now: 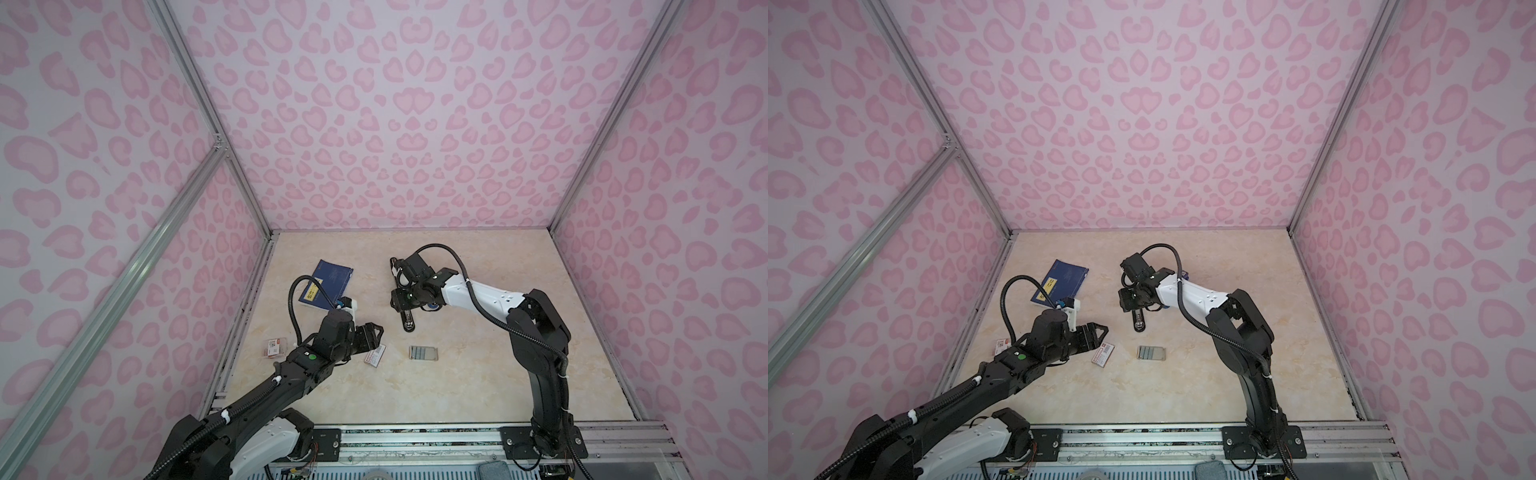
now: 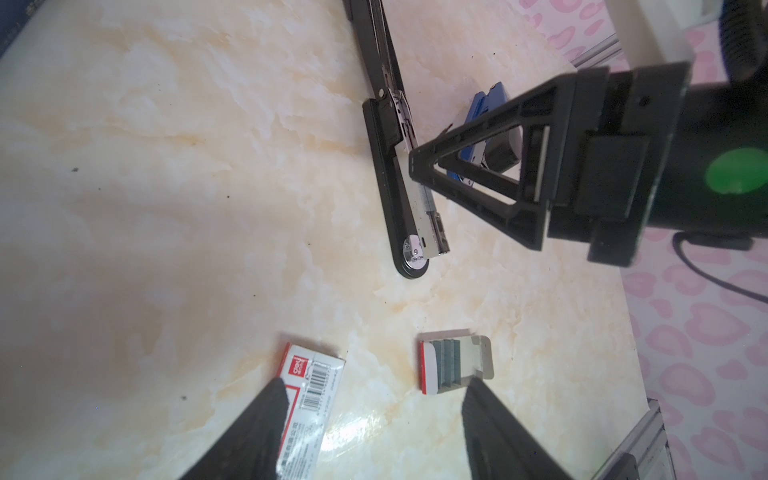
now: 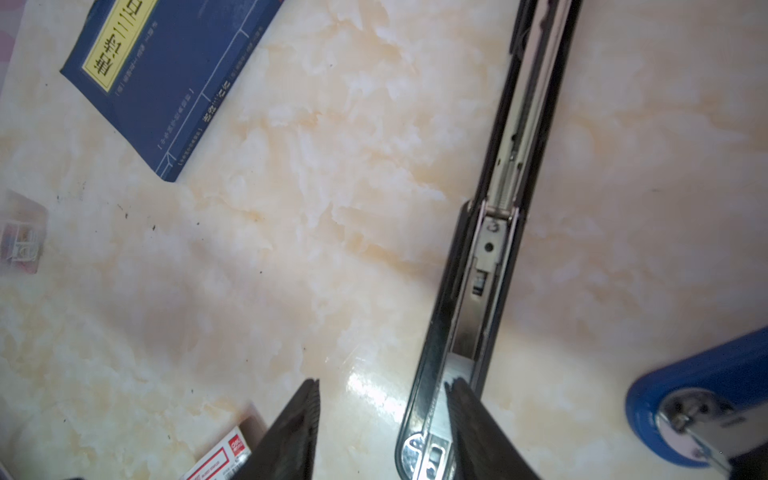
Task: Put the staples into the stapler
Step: 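Push the strip along the black stapler's channel with the right gripper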
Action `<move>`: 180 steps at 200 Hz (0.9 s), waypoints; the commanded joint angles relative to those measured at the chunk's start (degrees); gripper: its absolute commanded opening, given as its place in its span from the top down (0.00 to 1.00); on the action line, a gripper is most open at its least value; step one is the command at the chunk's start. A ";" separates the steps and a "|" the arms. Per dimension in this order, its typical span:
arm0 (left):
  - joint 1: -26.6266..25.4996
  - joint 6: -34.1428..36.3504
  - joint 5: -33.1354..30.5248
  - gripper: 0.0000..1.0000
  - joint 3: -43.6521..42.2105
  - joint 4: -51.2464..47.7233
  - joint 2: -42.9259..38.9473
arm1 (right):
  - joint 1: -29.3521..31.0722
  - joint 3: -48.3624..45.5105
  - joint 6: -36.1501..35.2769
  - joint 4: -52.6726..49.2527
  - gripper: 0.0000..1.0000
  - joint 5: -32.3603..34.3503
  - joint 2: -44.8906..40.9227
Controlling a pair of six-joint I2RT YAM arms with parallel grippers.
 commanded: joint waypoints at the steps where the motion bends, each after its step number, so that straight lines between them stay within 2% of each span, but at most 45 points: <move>1: 0.02 -0.38 -0.19 0.30 -0.34 0.89 -0.24 | 0.04 1.35 -0.73 -1.63 0.48 2.90 1.88; 45: 0.00 -0.21 -0.63 0.30 -1.02 0.27 -1.69 | 0.03 5.51 -0.68 -3.11 0.48 3.40 6.10; 79: 0.02 -0.25 -1.13 0.30 -1.78 0.06 -2.59 | -0.01 5.20 0.02 -3.40 0.48 3.43 7.07; 180: 0.00 -0.38 -0.98 0.30 -2.16 0.86 -2.15 | 2.67 -6.86 1.82 -0.96 0.53 1.85 0.08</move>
